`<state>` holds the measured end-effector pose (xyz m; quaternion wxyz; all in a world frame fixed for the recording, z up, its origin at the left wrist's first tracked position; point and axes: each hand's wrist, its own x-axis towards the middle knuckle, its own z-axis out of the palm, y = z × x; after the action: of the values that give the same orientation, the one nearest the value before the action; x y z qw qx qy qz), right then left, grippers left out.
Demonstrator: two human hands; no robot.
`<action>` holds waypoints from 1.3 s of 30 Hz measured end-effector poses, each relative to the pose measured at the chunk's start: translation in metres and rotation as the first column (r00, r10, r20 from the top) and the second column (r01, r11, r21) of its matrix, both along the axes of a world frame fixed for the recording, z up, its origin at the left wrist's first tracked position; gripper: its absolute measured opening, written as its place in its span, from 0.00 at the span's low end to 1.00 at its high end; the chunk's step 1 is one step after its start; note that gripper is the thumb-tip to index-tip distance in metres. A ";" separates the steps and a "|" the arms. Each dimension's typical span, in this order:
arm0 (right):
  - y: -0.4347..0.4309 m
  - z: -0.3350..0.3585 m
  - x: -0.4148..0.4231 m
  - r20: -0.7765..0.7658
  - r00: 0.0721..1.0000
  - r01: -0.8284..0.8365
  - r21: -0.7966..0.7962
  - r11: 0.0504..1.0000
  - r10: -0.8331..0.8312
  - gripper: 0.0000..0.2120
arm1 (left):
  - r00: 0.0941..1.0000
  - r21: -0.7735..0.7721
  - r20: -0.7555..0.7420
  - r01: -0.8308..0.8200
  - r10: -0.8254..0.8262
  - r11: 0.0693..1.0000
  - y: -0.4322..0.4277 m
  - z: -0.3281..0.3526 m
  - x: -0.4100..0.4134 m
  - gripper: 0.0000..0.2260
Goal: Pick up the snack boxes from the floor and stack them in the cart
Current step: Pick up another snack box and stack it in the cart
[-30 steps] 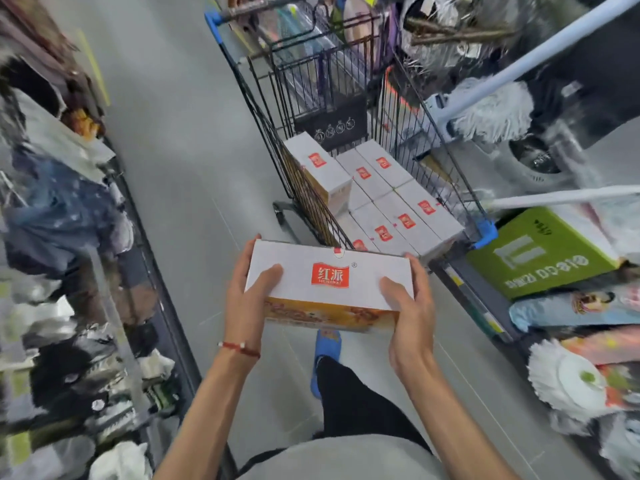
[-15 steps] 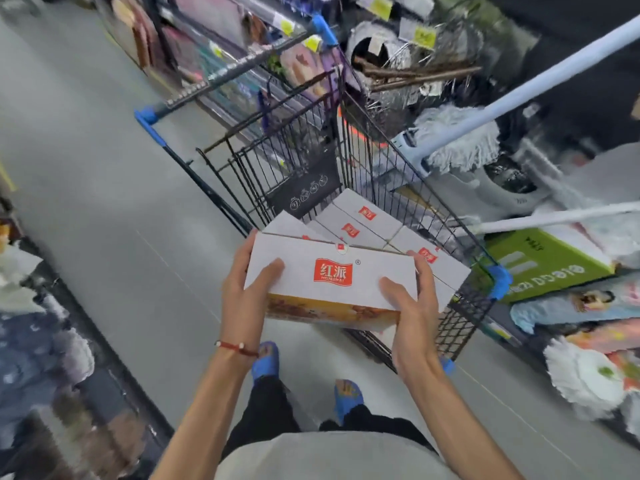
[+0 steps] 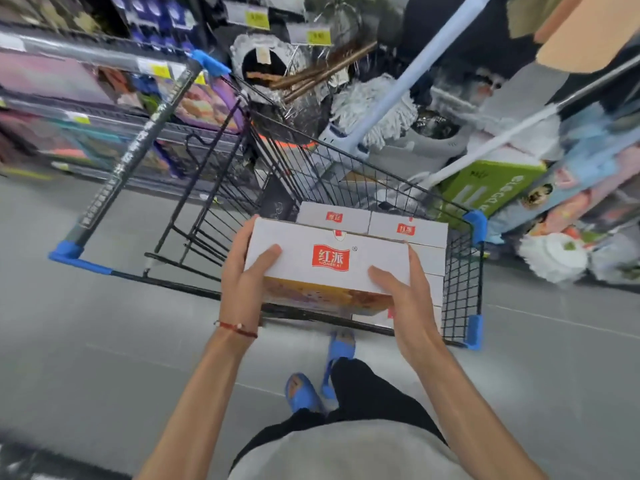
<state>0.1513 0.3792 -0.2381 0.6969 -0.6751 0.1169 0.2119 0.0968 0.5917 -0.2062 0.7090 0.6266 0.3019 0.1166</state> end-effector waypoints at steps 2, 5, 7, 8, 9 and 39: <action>0.003 -0.002 0.008 0.013 1.000 0.017 0.013 1.000 -0.017 0.40 | 0.999 0.001 0.010 0.047 -0.047 0.999 0.008 -0.003 0.018 0.21; 0.008 -0.008 0.030 0.031 0.997 0.072 0.013 0.997 -0.072 0.36 | 0.996 0.019 0.002 0.085 -0.085 0.996 0.016 -0.008 0.047 0.22; 0.012 -0.014 0.049 0.029 0.996 0.090 0.017 0.996 -0.090 0.36 | 0.994 -0.004 -0.018 0.106 -0.106 0.994 0.021 -0.015 0.064 0.22; 0.014 -0.016 0.057 0.022 0.995 0.099 0.015 0.995 -0.099 0.36 | 0.993 -0.018 -0.027 0.115 -0.115 0.993 0.023 -0.017 0.072 0.23; 0.016 -0.019 0.067 0.019 0.994 0.104 0.010 0.995 -0.104 0.36 | 0.992 -0.023 -0.034 0.122 -0.123 0.992 0.026 -0.020 0.082 0.23; 0.079 -0.135 0.119 -0.356 0.934 -0.108 -0.202 0.973 0.030 0.37 | 0.765 -0.269 -0.556 0.205 -0.325 0.941 0.106 -0.181 0.142 0.18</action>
<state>0.2707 0.4586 -0.3734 0.5787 -0.7027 0.2377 0.3390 0.2388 0.6975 -0.3875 0.6454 0.5964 0.4255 -0.2161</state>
